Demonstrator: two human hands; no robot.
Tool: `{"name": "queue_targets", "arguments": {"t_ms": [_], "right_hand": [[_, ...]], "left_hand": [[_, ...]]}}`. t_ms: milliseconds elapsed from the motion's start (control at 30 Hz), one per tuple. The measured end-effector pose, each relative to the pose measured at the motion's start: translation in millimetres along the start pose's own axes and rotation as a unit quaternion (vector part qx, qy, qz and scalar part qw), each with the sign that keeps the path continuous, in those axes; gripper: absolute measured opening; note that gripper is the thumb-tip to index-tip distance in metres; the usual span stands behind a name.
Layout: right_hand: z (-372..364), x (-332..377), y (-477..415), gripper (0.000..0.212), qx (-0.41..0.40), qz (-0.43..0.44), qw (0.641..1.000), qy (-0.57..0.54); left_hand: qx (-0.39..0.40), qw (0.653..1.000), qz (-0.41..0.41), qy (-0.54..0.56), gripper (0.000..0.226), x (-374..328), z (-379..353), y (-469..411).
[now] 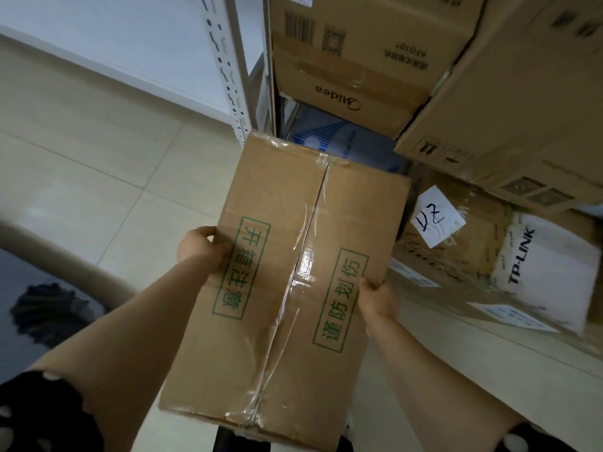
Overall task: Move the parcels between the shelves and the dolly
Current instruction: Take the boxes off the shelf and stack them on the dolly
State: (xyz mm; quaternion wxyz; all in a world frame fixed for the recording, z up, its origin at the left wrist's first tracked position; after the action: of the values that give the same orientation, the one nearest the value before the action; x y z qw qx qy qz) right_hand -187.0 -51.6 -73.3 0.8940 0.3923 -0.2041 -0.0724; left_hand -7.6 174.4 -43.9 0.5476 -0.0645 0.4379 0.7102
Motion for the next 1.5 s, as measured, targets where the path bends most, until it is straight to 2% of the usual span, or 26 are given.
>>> {"name": "queue_targets", "arguments": {"t_ms": [33, 100, 133, 167, 233, 367, 467, 567, 833, 967, 1133, 1367, 1500], "right_hand": [[3.9, -0.6, 8.0, 0.033, 0.006, 0.011, 1.0, 0.006], [12.2, 0.1, 26.3, 0.03, 0.018, 0.036, 0.999, 0.024], [16.1, 1.2, 36.7, 0.029, 0.026, 0.052, 0.998, 0.032], [19.8, 2.6, 47.7, 0.029, 0.034, 0.069, 0.996, 0.042], [26.6, 6.8, 72.3, 0.032, 0.039, 0.098, 0.991, 0.08], [25.0, 14.6, 125.8, 0.033, 0.046, 0.164, 0.976, 0.132], [10.0, 14.8, 171.7, 0.032, 0.056, 0.218, 0.963, 0.149], [-10.6, 7.9, 219.2, 0.028, 0.074, 0.253, 0.952, 0.157], [-88.5, -40.5, 368.8, 0.032, 0.101, 0.332, 0.917, 0.196], [-136.8, -82.2, 450.7, 0.033, 0.139, 0.36, 0.898, 0.21], [-198.7, -128.8, 545.7, 0.028, 0.184, 0.4, 0.864, 0.246], [-280.8, -176.0, 645.1, 0.023, 0.24, 0.426, 0.819, 0.3], [-327.7, -195.2, 688.9, 0.023, 0.273, 0.435, 0.794, 0.325]], "left_hand": [[-0.01, 1.0, 0.008, 0.015, 0.037, 3.0, 7.6, 12.6], [-0.035, 0.999, 0.019, 0.02, 0.011, 9.0, 24.8, 39.5], [-0.049, 0.998, 0.021, 0.021, 0.007, 12.1, 34.0, 53.6], [-0.063, 0.997, 0.026, 0.024, 0.015, 16.6, 43.7, 66.8], [-0.088, 0.994, 0.039, 0.046, 0.011, 26.3, 64.4, 93.5], [-0.155, 0.979, 0.068, 0.115, 0.024, 59.4, 110.2, 142.9], [-0.203, 0.96, 0.095, 0.17, 0.023, 91.4, 147.7, 179.5], [-0.216, 0.949, 0.109, 0.202, 0.02, 126.8, 185.7, 216.2], [-0.271, 0.913, 0.145, 0.267, 0.023, 249.4, 297.1, 317.6], [-0.288, 0.9, 0.155, 0.288, 0.026, 323.1, 355.4, 371.9], [-0.339, 0.879, 0.195, 0.272, 0.019, 414.4, 417.8, 426.5], [-0.392, 0.833, 0.25, 0.302, 0.018, 524.8, 479.1, 465.3], [-0.409, 0.821, 0.278, 0.284, 0.016, 577.9, 509.6, 468.2]]}}
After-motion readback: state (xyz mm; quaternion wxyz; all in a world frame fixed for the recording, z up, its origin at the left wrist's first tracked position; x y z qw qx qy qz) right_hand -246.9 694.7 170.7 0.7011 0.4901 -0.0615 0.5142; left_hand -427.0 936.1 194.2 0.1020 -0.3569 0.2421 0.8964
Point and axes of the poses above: each hand's wrist, its own y-axis away from the middle knuckle, its own z-axis out of the back of the hand, x = y × z, the point moved 1 cm from there along -y, towards the middle knuckle, and after that the axes turned 10 degrees about -z, right-handed, at the moved point
